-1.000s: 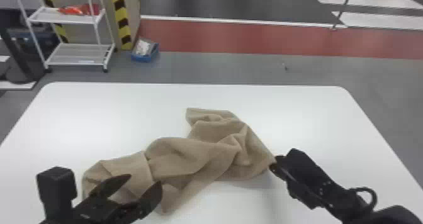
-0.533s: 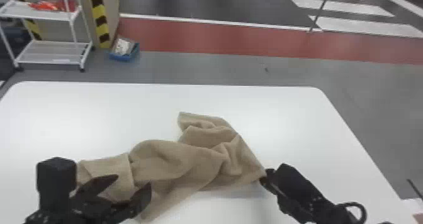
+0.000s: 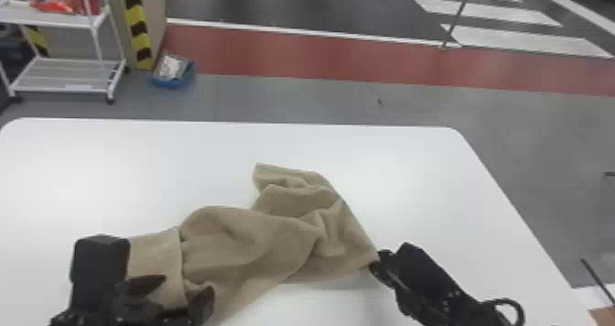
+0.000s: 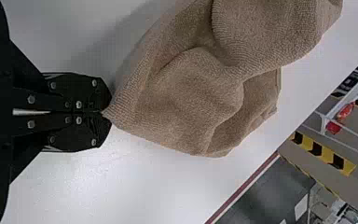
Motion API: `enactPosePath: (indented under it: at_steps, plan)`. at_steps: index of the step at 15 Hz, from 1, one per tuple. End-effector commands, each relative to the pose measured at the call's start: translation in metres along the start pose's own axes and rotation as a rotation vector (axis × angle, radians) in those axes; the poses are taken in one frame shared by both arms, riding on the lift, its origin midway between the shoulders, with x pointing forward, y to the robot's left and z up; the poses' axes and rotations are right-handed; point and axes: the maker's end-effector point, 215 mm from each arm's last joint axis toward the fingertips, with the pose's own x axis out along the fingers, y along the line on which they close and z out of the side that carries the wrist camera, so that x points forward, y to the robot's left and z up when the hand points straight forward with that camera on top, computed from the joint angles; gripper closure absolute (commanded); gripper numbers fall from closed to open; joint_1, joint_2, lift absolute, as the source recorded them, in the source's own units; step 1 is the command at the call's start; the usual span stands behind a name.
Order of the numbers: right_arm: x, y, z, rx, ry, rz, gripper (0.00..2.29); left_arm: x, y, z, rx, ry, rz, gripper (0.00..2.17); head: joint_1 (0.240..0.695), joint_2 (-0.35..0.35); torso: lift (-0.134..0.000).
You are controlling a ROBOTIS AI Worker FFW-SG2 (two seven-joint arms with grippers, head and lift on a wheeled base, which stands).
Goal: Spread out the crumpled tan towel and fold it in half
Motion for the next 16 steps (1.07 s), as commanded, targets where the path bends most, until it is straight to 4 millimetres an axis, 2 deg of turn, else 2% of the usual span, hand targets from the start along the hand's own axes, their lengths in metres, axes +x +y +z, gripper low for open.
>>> enactPosePath:
  at_steps: [1, 4, 5, 7, 9, 10, 13, 15, 16]
  plan:
    - [0.001, 0.002, 0.001, 0.007, -0.01, 0.007, 1.67, 0.001, 0.009, 0.0, 0.009, 0.006, 0.036, 0.43, 0.695, -0.197, -0.124]
    - [0.0, -0.003, -0.004, 0.02, -0.007, 0.003, 1.67, -0.001, 0.016, 0.003, 0.013, 0.001, 0.054, 1.24, 0.695, -0.179, -0.124]
    - [-0.001, -0.006, -0.006, 0.025, -0.006, -0.002, 1.67, -0.003, 0.019, 0.006, 0.014, -0.007, 0.063, 1.44, 0.695, -0.178, -0.124]
    - [-0.004, -0.016, -0.008, 0.016, -0.013, -0.017, 1.67, -0.008, 0.03, 0.011, 0.01, -0.021, 0.092, 1.44, 0.695, -0.178, -0.124]
    - [-0.009, -0.033, -0.011, 0.013, -0.021, -0.038, 1.67, -0.018, 0.043, 0.031, -0.003, -0.07, 0.106, 1.44, 0.695, -0.175, -0.124]
    - [-0.011, -0.049, -0.011, 0.004, -0.021, -0.062, 1.67, -0.02, 0.047, 0.05, -0.01, -0.106, 0.099, 1.44, 0.695, -0.172, -0.124]
    - [-0.009, -0.094, 0.009, -0.028, -0.039, -0.12, 1.67, -0.024, 0.054, 0.119, -0.019, -0.222, 0.074, 1.44, 0.695, -0.174, -0.124]
    - [-0.009, -0.118, 0.02, -0.06, -0.045, -0.156, 1.67, -0.025, 0.053, 0.144, -0.031, -0.267, 0.064, 1.44, 0.695, -0.175, -0.124]
    - [-0.011, -0.125, 0.018, -0.093, -0.026, -0.175, 1.67, -0.027, 0.055, 0.148, -0.049, -0.281, 0.064, 1.44, 0.695, -0.176, -0.124]
